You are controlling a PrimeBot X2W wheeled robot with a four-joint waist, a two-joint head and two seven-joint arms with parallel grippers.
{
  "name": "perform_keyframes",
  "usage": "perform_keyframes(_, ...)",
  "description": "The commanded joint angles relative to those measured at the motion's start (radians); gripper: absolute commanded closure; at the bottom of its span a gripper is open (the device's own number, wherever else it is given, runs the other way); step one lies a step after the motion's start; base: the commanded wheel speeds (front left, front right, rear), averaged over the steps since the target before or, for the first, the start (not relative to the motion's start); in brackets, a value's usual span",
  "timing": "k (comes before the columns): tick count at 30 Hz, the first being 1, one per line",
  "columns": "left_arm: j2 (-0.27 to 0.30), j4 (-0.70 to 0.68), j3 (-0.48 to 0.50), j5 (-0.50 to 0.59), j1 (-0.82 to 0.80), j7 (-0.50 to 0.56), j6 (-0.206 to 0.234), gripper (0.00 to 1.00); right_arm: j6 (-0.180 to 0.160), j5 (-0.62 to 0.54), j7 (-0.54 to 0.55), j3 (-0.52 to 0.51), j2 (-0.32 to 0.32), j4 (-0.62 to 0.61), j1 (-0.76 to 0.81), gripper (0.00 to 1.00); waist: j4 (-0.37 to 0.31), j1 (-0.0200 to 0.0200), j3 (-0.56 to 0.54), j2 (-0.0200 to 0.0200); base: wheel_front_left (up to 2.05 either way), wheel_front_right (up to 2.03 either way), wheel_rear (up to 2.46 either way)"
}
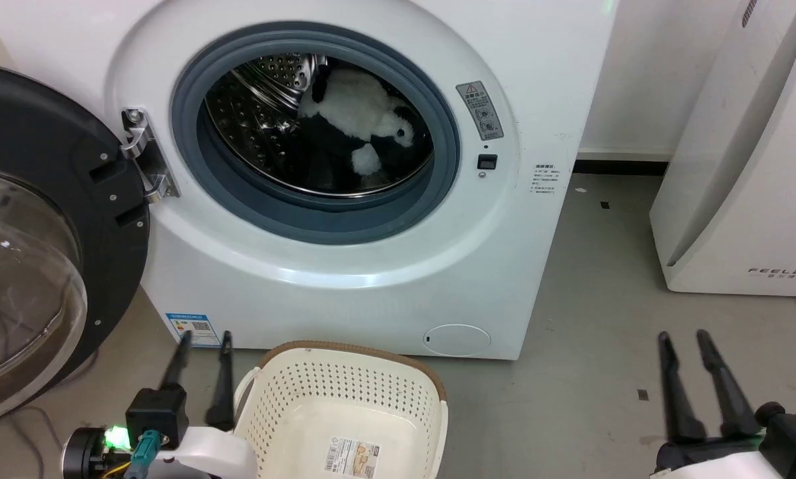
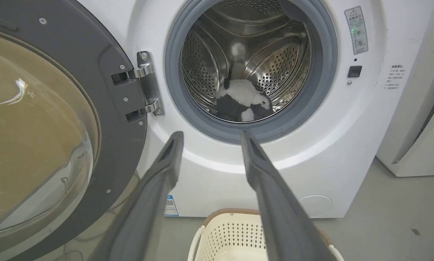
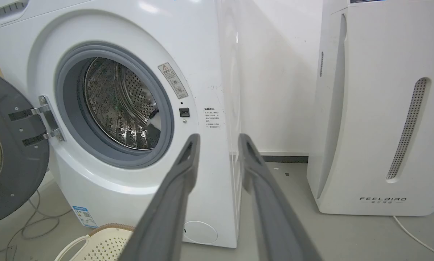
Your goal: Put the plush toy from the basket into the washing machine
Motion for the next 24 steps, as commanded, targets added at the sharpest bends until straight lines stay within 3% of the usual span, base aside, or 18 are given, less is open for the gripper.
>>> perform_keyframes(1,0.0,0.0,0.0,0.0,0.0,0.001,0.0,1.0,0.0,0.0,0.0,0.0,0.0,0.0,0.0,1.0,0.0,0.0002,0.0,0.0,0.0,0.0,0.0)
perform_keyframes(24,-0.01,-0.039,-0.002,0.006,0.01,0.045,-0.003,1.0,0.0,-0.026,0.045,0.008,0.0,0.0,-0.014,1.0,-0.011,0.0002,0.004,0.0,0.0,0.0,0.0)
